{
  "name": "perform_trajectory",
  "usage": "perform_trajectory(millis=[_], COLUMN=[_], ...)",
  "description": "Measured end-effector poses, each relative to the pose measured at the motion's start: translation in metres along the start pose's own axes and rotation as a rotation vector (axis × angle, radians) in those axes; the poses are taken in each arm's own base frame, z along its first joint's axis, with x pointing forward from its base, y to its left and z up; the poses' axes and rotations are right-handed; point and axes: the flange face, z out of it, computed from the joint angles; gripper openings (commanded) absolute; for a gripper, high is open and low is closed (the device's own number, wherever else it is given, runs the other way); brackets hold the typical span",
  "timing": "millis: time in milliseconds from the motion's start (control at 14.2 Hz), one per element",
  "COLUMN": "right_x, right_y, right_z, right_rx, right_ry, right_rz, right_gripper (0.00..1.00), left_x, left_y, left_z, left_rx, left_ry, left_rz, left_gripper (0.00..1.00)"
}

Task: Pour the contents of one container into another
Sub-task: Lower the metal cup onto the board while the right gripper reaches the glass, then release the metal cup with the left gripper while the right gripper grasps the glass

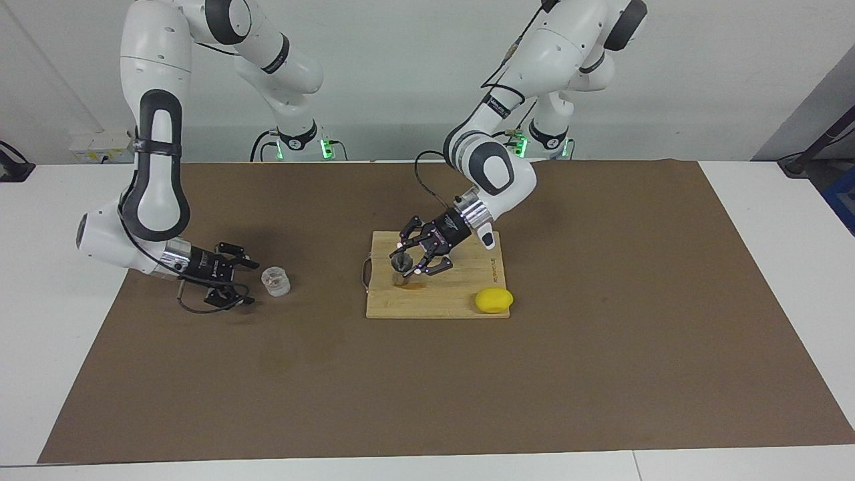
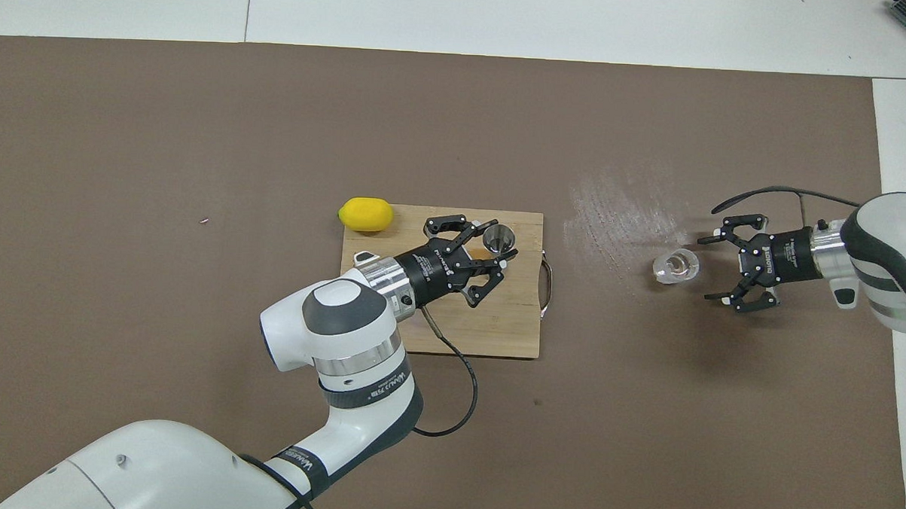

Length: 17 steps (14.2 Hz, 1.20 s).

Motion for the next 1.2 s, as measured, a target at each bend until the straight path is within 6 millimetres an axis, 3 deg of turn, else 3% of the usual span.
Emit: perform_trajectory(millis=[636, 918, 1201], right_x=[-0.018, -0.020, -0.031], right_y=[-0.007, -0.008, -0.013], right_z=[0.015, 0.015, 0.023], right_rx=[0.013, 0.029, 0.051], right_ry=[-0.020, -0.039, -0.072], right_rz=[-0.010, -0.001, 0.013], right_gripper=[0.99, 0.97, 0.95], left_x=[0.005, -0.008, -0.030], left_y=[-0.003, -0.021, -0.030], left_z=[0.001, 0.000, -0.015], left_rx=[0.016, 0.037, 0.030], left_ry=[-0.001, -0.012, -0.032], left_rz=[0.007, 0.045, 0.094], left_gripper=[1.00, 1.00, 1.00])
